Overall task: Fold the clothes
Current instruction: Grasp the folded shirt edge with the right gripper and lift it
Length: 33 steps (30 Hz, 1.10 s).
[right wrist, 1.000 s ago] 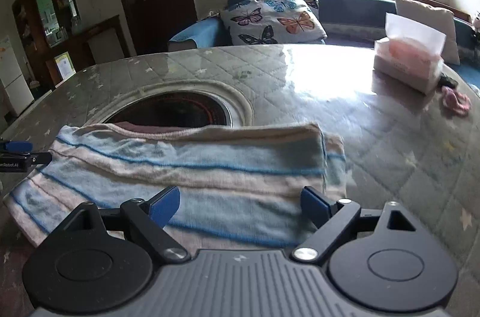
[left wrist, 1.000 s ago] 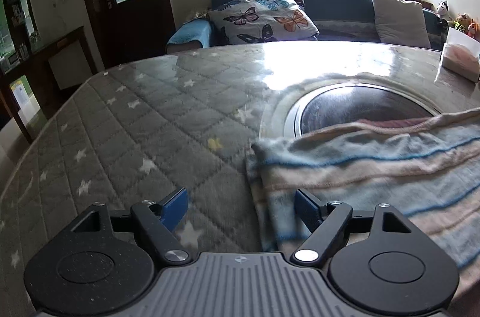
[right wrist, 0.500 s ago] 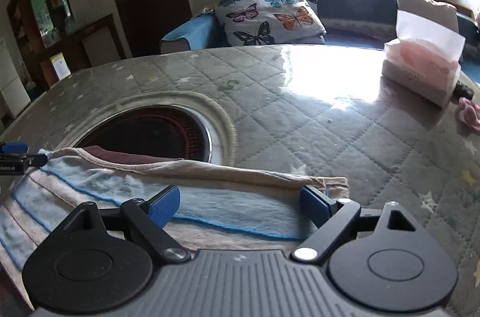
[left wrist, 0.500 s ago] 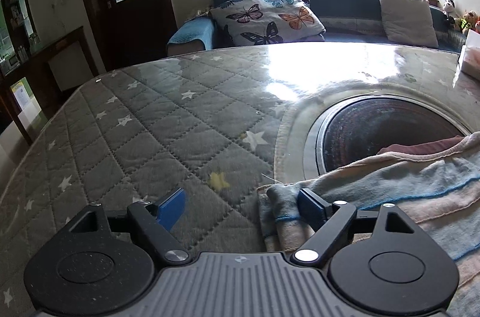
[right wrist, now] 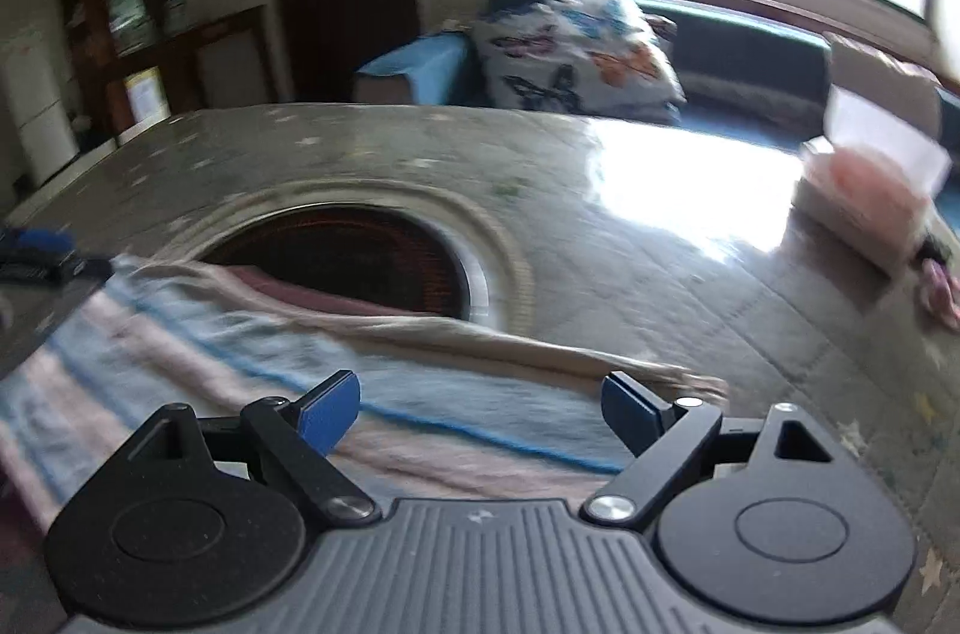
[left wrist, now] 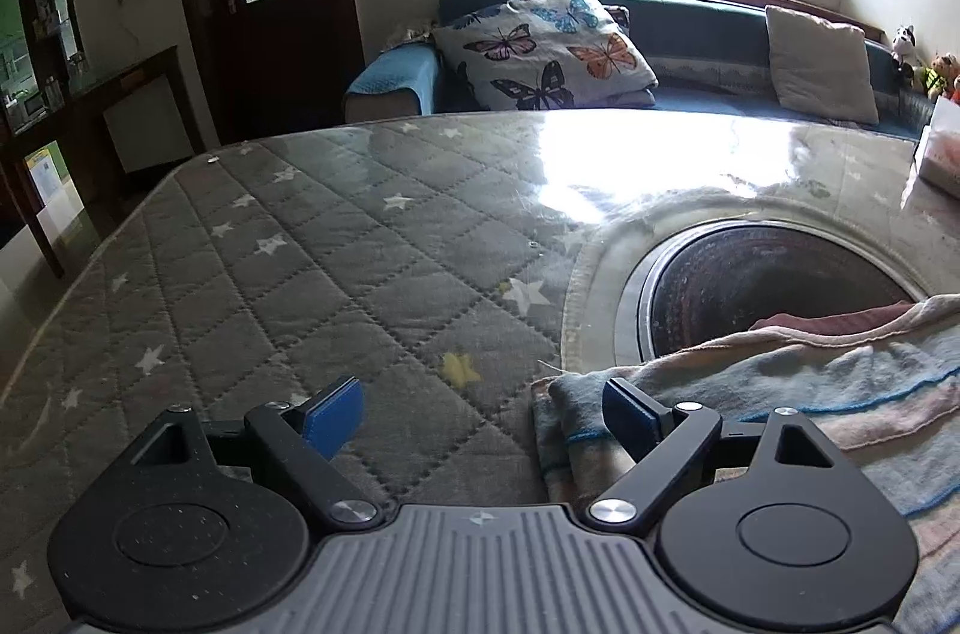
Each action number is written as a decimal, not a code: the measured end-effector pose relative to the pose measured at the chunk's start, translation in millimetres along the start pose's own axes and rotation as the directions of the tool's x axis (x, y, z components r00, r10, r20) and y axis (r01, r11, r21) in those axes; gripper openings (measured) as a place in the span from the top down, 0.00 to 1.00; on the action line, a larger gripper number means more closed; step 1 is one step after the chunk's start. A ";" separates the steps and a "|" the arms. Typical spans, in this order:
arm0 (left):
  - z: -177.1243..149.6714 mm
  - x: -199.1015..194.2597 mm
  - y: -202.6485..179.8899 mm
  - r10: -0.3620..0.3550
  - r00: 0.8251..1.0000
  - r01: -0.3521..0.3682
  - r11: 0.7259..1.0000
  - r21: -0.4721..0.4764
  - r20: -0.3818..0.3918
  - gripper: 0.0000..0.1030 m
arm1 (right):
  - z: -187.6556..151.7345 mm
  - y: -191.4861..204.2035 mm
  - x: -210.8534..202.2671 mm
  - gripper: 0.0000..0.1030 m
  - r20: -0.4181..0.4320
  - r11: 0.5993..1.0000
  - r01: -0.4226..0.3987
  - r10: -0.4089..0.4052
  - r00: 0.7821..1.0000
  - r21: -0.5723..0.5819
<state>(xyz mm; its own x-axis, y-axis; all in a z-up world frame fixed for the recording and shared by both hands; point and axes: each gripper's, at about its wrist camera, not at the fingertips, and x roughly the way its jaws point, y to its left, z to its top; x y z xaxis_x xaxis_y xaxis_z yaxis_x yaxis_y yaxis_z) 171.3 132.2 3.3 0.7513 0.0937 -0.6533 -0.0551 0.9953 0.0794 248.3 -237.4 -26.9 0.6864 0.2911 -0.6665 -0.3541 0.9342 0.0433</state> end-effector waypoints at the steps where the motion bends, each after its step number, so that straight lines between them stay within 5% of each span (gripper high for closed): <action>1: -0.4 -2.4 1.6 -0.001 1.000 0.001 1.000 -0.004 0.001 0.14 | 0.2 11.1 -3.9 0.13 0.000 0.999 -0.020 0.020 1.000 -0.030; 7: -6.8 -21.7 15.5 -0.004 1.000 0.004 1.000 -0.027 0.001 0.14 | 0.2 84.3 -19.2 0.14 -0.018 0.968 -0.162 0.162 0.987 -0.189; 15: -18.1 -35.2 34.0 -0.026 0.999 0.025 0.996 -0.080 -0.021 0.14 | -10.0 197.2 -24.0 0.24 -0.093 0.849 -0.336 0.327 0.940 -0.408; 19: -22.8 -36.8 39.1 -0.059 0.998 0.055 0.992 -0.117 -0.038 0.15 | -20.1 237.3 -20.0 0.38 -0.127 0.788 -0.364 0.350 0.928 -0.495; 25: -29.2 -39.0 38.2 -0.126 0.990 0.114 0.979 -0.166 -0.063 0.15 | -35.2 277.1 -14.1 0.53 -0.111 0.740 -0.319 0.317 0.942 -0.592; 29: -32.8 -40.0 36.9 -0.170 0.982 0.151 0.968 -0.202 -0.080 0.15 | -38.5 282.1 -13.4 0.78 -0.102 0.743 -0.310 0.312 0.945 -0.593; 33: -33.2 -37.7 35.4 -0.220 0.970 0.188 0.948 -0.258 -0.101 0.15 | -28.4 271.4 -20.0 0.91 -0.087 0.778 -0.328 0.335 0.938 -0.536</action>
<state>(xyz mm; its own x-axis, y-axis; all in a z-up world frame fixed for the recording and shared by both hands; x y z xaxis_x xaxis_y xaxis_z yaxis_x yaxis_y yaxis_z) 119.2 164.7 5.7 0.6744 -0.1261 -0.7275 -0.0802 0.9670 -0.2419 120.5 4.6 -23.0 0.4699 0.5684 -0.6753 -0.8408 0.5211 -0.1464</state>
